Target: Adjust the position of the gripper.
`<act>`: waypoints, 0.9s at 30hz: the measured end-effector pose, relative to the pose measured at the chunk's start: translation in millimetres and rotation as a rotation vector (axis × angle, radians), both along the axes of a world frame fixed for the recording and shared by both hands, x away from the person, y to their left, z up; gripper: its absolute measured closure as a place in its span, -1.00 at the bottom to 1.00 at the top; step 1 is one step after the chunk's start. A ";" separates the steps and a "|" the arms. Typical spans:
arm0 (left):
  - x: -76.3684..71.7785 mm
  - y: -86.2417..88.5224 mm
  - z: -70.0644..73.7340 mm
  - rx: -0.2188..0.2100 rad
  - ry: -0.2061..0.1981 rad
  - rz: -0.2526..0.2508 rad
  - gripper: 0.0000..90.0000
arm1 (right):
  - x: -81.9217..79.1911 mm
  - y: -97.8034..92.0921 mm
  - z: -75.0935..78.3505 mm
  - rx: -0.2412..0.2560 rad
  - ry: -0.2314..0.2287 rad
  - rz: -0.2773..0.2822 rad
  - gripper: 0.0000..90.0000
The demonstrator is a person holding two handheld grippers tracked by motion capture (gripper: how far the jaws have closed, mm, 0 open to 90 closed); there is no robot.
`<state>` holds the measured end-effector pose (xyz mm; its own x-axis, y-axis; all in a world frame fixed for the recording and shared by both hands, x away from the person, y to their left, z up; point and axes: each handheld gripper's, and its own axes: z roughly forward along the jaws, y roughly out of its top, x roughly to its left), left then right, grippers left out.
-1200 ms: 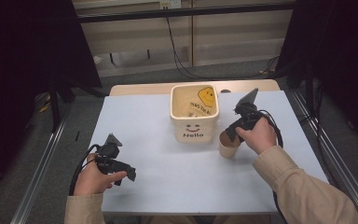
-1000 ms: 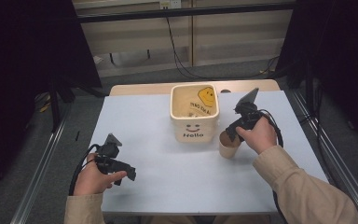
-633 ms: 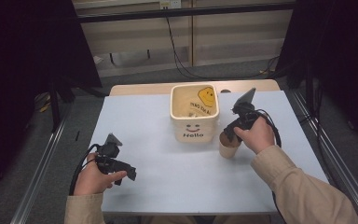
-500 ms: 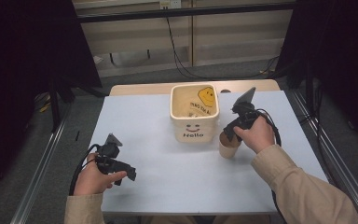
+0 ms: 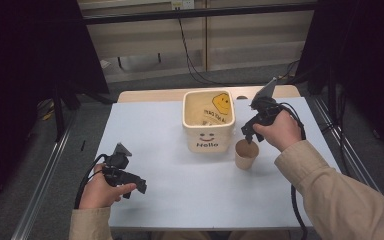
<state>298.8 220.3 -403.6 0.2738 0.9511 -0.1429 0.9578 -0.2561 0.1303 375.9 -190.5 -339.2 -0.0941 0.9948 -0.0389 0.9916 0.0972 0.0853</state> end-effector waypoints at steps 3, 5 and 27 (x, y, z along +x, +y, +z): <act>0.3 0.3 0.3 0.001 0.003 -0.004 -0.96 | 1.3 0.3 9.2 0.004 0.000 0.001 -0.84; 0.3 0.2 0.1 0.001 0.003 -0.005 -0.96 | 2.2 -0.5 15.2 0.004 -0.005 0.009 -0.85; 0.2 -0.7 0.1 -0.015 0.010 0.000 -0.96 | 5.0 23.8 42.8 0.016 -0.007 0.054 -0.85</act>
